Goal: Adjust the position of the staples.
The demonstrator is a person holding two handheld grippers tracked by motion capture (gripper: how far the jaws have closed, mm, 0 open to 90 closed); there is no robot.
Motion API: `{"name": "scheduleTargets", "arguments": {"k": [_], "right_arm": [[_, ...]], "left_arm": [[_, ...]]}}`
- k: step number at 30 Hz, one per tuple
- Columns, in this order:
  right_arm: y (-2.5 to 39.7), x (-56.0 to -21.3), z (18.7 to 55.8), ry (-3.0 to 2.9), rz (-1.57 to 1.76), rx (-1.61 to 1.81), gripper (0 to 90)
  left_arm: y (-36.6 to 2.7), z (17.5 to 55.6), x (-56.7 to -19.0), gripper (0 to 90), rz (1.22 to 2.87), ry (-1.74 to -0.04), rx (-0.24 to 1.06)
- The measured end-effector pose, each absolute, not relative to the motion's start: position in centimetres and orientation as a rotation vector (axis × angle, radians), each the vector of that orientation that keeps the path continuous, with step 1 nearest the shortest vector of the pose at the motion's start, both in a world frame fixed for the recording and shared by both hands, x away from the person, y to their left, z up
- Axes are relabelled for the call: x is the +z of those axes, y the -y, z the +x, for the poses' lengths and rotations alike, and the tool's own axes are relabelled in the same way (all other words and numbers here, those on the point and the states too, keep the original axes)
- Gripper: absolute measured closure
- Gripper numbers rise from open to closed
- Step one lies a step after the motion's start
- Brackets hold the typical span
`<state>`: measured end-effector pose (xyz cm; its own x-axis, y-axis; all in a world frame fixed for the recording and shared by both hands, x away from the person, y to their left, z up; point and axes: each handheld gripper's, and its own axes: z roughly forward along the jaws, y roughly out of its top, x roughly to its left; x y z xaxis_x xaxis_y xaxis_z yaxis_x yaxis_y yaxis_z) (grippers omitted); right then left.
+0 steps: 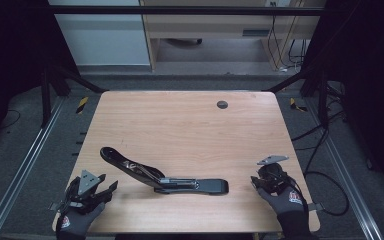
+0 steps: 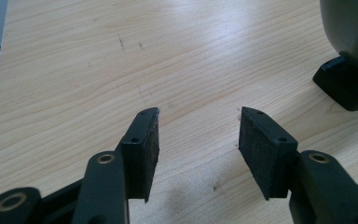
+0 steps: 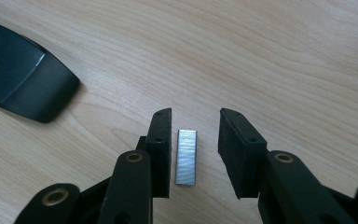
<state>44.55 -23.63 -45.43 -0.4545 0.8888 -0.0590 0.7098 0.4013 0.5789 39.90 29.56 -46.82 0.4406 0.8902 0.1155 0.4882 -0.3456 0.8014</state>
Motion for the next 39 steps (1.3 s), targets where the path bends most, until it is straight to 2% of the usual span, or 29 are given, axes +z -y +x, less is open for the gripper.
{"name": "scheduleTargets", "arguments": {"k": [11,39], "right_arm": [[23.7,-46.0,44.8,-2.345,1.408,0.665,71.4],[23.2,-47.3,45.3,-2.405,1.438,0.580,78.1]], "left_arm": [[-29.3,39.9,-46.9,47.6,1.998,-1.154,0.726],[-29.3,40.0,-46.9,47.7,2.007,-1.155,0.723]]}}
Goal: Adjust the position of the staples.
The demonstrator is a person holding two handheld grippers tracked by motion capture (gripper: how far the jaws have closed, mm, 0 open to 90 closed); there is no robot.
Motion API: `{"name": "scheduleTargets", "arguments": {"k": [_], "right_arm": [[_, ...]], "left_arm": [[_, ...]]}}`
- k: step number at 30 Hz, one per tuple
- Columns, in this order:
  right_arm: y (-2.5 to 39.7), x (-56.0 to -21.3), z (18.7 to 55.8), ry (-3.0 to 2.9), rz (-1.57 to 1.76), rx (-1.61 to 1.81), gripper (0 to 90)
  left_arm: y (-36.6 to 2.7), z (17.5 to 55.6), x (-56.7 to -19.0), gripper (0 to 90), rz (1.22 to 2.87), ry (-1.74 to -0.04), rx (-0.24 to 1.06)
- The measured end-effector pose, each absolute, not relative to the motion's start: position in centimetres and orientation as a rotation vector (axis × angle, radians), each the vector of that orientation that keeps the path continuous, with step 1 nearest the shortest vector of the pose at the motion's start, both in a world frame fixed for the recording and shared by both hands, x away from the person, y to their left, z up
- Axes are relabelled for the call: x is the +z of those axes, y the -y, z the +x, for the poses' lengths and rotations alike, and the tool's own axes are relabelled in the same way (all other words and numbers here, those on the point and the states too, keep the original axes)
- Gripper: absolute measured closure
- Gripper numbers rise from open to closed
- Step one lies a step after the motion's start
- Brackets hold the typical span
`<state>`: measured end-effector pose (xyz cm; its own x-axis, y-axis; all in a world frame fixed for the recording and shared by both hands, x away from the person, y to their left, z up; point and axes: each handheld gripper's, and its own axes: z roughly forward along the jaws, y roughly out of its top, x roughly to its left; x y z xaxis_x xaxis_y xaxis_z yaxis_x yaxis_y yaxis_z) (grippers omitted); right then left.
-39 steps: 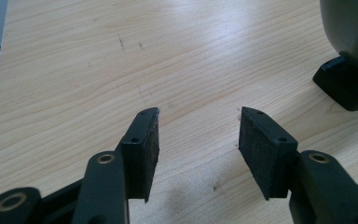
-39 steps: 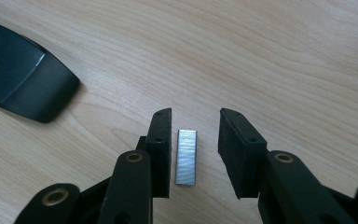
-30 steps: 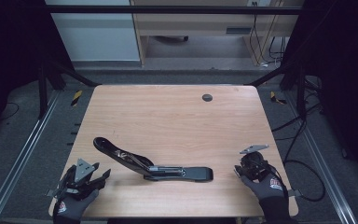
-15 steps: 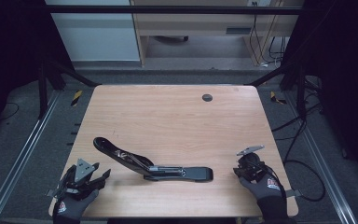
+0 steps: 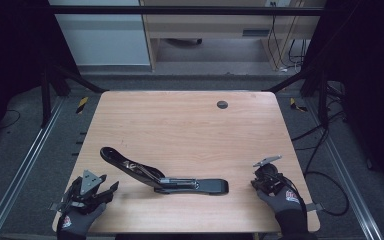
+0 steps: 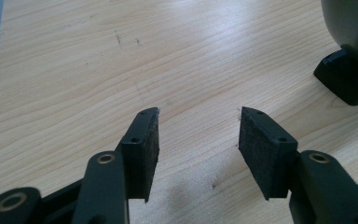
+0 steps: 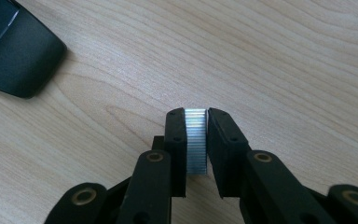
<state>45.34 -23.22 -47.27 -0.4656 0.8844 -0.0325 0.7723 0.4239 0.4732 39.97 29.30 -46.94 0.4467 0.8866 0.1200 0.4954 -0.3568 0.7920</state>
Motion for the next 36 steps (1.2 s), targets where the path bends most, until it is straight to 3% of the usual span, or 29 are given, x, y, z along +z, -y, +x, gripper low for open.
{"name": "scheduleTargets", "arguments": {"k": [19,36], "right_arm": [[22.7,-45.1,44.6,-2.416,1.301,0.699,78.4],[19.4,-43.2,44.3,-2.501,1.127,0.819,78.3]], "left_arm": [[-29.3,40.0,-46.9,47.7,2.008,-1.157,0.722],[-29.3,40.0,-47.0,47.7,2.009,-1.165,0.716]]}}
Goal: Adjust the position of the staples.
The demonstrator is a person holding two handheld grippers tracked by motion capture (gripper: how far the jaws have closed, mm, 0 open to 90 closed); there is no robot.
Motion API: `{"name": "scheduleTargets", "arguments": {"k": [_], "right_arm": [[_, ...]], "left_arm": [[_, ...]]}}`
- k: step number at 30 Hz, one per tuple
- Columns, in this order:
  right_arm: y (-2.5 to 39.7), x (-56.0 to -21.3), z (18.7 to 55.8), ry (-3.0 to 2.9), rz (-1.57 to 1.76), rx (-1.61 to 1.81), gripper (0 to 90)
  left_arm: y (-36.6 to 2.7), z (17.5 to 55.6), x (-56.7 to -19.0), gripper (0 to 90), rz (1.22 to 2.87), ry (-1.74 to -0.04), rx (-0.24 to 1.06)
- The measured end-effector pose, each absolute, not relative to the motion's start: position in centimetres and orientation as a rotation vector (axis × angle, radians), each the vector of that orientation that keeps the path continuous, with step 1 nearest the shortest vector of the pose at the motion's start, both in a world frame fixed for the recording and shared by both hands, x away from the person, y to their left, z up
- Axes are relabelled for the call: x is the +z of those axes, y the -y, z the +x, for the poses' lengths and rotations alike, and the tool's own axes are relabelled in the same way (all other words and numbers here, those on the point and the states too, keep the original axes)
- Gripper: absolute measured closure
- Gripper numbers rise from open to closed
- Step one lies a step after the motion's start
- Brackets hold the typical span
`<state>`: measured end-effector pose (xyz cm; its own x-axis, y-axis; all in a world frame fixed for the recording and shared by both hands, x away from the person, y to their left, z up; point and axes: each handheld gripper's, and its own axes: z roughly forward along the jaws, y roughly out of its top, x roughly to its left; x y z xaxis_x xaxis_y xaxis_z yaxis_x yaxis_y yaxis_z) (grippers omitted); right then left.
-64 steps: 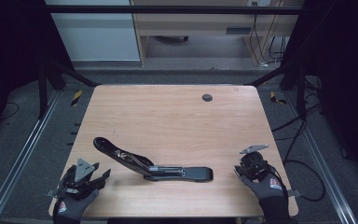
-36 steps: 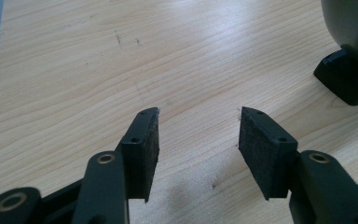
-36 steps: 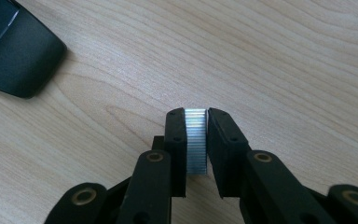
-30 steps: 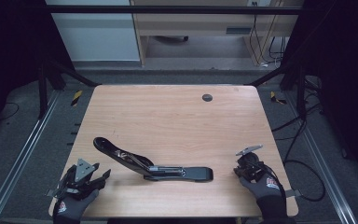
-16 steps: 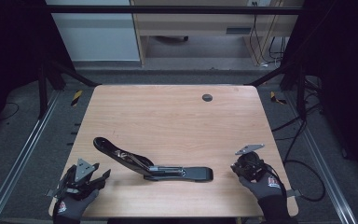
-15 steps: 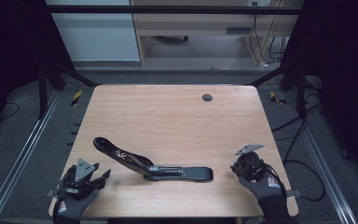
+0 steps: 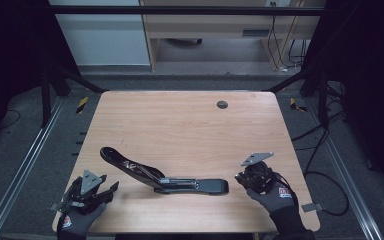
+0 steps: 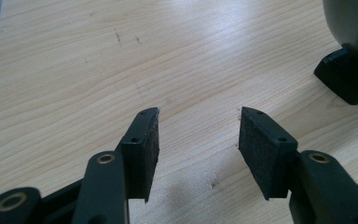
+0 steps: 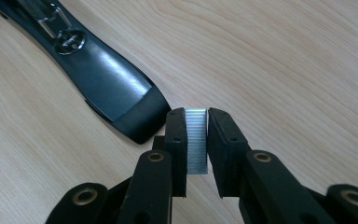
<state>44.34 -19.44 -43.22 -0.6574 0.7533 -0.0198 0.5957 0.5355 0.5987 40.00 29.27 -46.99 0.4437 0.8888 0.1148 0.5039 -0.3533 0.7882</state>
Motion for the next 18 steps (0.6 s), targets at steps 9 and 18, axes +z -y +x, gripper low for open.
{"name": "scheduleTargets", "arguments": {"k": [9,18], "right_arm": [[17.6,-42.6,44.7,-2.539,1.028,0.860,78.3],[16.4,-42.1,45.3,-2.559,0.999,0.898,78.4]], "left_arm": [[-29.3,40.0,-47.0,47.7,2.009,-1.167,0.715],[-29.3,40.0,-47.1,47.7,2.011,-1.167,0.712]]}}
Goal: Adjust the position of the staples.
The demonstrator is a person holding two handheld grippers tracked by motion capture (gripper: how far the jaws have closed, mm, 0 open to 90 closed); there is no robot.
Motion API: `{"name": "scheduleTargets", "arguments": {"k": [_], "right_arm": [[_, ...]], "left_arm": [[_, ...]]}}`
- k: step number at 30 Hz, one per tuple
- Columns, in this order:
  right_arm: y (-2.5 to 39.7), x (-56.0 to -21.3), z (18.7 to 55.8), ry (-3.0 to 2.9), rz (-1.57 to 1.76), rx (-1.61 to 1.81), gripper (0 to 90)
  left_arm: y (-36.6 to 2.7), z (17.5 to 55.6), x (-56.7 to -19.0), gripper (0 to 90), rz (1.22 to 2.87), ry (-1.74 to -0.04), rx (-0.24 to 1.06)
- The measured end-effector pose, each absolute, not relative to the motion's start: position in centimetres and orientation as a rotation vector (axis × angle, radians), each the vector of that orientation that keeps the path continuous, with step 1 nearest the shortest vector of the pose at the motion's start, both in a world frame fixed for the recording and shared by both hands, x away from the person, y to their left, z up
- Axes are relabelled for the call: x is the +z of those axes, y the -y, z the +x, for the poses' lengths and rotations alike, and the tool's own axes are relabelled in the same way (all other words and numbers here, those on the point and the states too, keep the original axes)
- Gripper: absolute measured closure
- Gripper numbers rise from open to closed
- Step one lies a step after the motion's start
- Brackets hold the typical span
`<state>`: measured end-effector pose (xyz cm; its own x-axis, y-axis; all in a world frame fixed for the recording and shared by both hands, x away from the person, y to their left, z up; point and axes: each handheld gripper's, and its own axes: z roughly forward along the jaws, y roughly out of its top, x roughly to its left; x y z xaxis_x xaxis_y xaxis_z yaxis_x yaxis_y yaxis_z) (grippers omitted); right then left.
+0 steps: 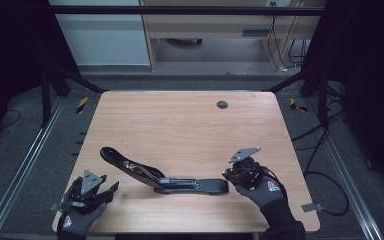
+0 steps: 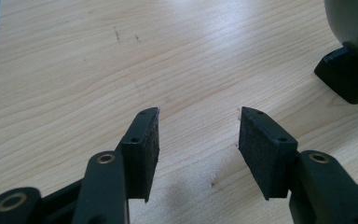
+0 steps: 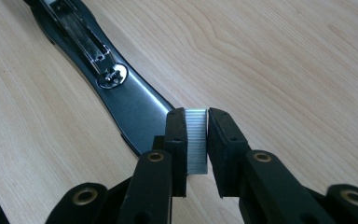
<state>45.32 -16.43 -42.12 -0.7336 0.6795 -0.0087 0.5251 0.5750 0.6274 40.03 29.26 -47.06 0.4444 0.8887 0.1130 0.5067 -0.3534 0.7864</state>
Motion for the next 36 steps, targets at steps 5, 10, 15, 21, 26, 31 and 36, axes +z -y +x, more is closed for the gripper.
{"name": "scheduleTargets", "arguments": {"k": [5,10,15,21,26,31,36], "right_arm": [[15.8,-41.9,45.7,-2.569,0.973,0.905,78.4],[15.0,-41.7,46.0,-2.589,0.933,0.923,78.4],[14.3,-41.4,46.3,-2.609,0.899,0.944,78.4],[13.5,-41.2,46.7,-2.624,0.876,0.954,78.4],[13.0,-40.9,47.1,-2.642,0.856,0.961,78.4],[12.4,-40.7,47.3,-2.668,0.807,0.977,78.4],[11.8,-40.3,47.6,-2.672,0.790,0.971,78.4]], "left_arm": [[-29.2,40.0,-47.1,47.7,2.014,-1.165,0.711],[-29.3,40.0,-47.1,47.7,2.016,-1.164,0.710],[-29.3,40.0,-47.1,47.7,2.016,-1.164,0.710],[-29.2,40.0,-47.1,47.7,2.015,-1.163,0.707],[-29.2,40.0,-47.1,47.7,2.013,-1.165,0.706],[-29.2,40.1,-47.1,47.7,2.013,-1.165,0.706],[-29.2,40.1,-47.1,47.7,2.013,-1.164,0.705]]}}
